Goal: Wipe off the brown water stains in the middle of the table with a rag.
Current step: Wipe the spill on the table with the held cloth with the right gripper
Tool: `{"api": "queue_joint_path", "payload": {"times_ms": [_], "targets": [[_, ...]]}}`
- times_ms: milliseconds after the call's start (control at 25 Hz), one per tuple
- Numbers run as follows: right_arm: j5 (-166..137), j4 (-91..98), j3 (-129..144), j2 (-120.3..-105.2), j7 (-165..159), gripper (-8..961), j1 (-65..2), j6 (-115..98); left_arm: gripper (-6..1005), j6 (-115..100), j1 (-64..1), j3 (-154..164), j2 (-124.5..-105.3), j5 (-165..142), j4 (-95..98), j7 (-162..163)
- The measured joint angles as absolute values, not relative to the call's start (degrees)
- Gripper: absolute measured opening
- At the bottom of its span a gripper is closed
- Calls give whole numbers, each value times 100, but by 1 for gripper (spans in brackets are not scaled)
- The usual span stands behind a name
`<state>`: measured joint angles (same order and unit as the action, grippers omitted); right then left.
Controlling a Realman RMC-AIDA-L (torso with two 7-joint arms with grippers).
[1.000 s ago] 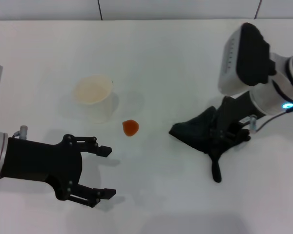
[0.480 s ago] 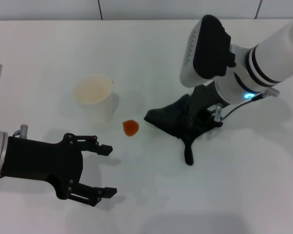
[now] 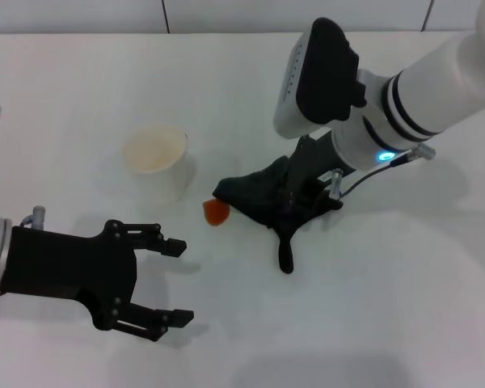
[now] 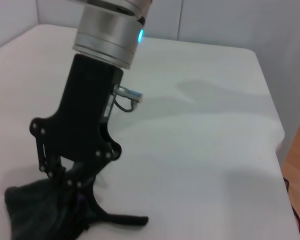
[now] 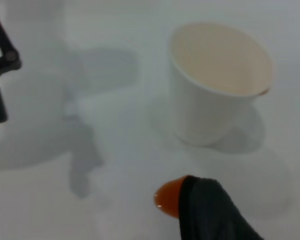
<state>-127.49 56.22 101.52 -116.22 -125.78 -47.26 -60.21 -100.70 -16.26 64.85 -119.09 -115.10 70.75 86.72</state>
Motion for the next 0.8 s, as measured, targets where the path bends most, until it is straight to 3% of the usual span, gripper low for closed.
{"api": "queue_joint_path", "payload": {"times_ms": [800], "targets": [[-11882, 5790, 11249, -11619, -12552, 71, -4719, -5600, 891, -10055, -1388, 6007, -11905, -11432, 7062, 8560]]}}
